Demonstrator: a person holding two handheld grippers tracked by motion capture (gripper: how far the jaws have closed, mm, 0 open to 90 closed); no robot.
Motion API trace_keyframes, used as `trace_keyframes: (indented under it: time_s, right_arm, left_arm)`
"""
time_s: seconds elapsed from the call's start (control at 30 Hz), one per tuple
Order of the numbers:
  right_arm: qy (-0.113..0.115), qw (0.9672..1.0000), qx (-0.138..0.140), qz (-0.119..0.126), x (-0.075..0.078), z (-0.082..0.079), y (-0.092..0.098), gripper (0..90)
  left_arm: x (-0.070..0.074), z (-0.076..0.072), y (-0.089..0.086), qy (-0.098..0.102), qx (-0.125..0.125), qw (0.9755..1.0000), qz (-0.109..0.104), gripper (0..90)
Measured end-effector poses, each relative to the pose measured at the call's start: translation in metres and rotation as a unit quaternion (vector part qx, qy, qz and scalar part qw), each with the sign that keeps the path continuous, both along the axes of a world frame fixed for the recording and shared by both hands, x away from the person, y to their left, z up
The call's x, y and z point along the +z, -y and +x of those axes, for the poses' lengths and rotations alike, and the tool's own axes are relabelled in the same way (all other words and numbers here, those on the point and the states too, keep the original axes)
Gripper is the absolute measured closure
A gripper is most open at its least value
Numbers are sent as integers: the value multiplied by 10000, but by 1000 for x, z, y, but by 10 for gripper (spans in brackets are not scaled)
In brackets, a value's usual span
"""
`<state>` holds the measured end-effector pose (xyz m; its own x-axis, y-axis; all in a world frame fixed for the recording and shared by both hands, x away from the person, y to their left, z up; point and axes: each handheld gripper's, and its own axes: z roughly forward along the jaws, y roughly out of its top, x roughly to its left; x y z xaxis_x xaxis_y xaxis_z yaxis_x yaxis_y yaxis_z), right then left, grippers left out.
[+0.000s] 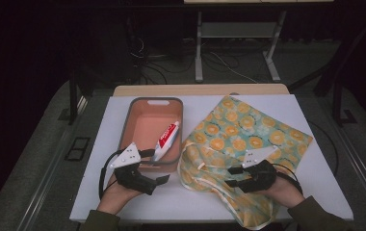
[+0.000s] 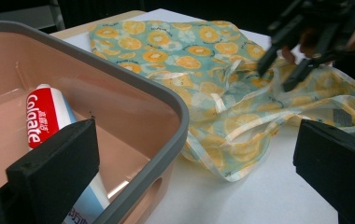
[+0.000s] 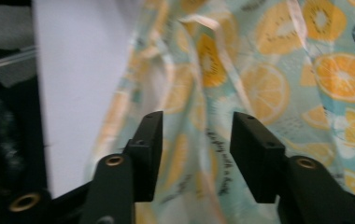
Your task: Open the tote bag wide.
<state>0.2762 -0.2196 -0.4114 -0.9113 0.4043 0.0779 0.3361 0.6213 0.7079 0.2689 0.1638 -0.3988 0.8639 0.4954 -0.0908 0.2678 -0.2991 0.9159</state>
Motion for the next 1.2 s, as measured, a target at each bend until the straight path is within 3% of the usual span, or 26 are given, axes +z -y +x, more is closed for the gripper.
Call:
trace_keyframes:
  time_s: [0.27, 0.33, 0.5, 0.67, 0.83, 1.1, 1.2]
  right_arm:
    - [-110, 9991, 96, -410, -26, 19, -17, 572]
    - [-138, 9985, 153, -507, -31, 19, -20, 675]
    - [-168, 9989, 95, -434, -32, 20, -19, 886]
    - [-39, 9995, -6, -302, -25, 22, -13, 889]
    - [112, 9993, -342, -67, -13, 30, 1, 889]
    - [367, 9944, -920, 362, 7, 51, 28, 891]
    - [434, 9931, -1075, 193, 5, 58, 32, 891]
  left_arm:
    - [-1, 0, 1, -22, -11, 10000, 21, 0]
    - [-1, 0, 1, -15, -11, 10000, 20, 0]
    - [-1, 0, 2, -13, -22, 10000, 37, 0]
    - [-1, 0, 2, -6, -15, 10000, 33, 0]
    - [-1, 0, 2, -4, -8, 10000, 28, 0]
    - [-1, 0, 2, -3, 2, 10000, 31, 0]
    - [-1, 1, 2, -2, 11, 10000, 39, 0]
